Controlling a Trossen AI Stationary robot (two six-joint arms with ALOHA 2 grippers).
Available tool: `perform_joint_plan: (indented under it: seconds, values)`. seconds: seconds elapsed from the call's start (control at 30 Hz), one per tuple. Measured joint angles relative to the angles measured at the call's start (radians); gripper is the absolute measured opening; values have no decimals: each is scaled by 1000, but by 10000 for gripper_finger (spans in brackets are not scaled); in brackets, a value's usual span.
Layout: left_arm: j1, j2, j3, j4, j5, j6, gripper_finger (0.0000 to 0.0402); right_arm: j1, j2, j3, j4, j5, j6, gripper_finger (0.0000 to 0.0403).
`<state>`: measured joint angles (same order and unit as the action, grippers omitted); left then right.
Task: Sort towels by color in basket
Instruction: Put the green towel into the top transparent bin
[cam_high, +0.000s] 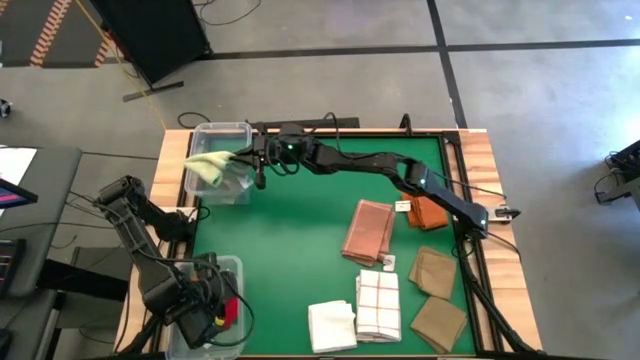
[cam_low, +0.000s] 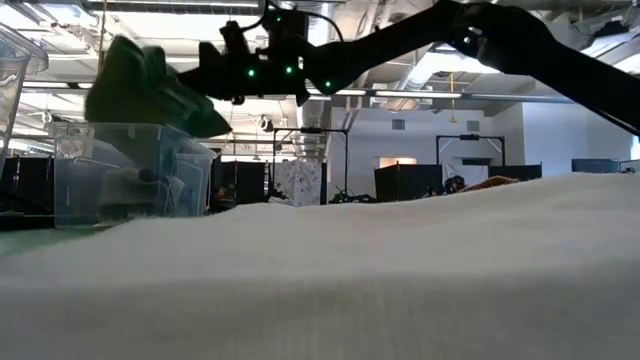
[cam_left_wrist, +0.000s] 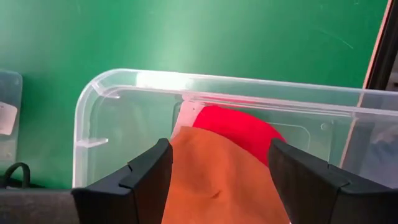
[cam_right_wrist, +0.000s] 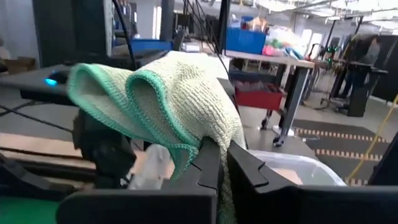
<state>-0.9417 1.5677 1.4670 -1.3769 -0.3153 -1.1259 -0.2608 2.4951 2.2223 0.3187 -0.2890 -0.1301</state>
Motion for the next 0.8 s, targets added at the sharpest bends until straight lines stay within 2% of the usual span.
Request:
perform_joint_plan:
  seconds: [0.2,0.3,0.63,0.8]
  values:
    - [0,0,0,-7,-21,3,250,-16,14,8,-17,0,15,40]
    - [0,0,0,-21,-36,3,250,-17,14,8,-41,0,-6,54]
    - [0,-2,0,-51,-61,-4,250,-16,14,8,-53,7,-9,193]
    - [0,-19,0,-58,-90,-28,250,-16,10,8,-69,9,-18,230]
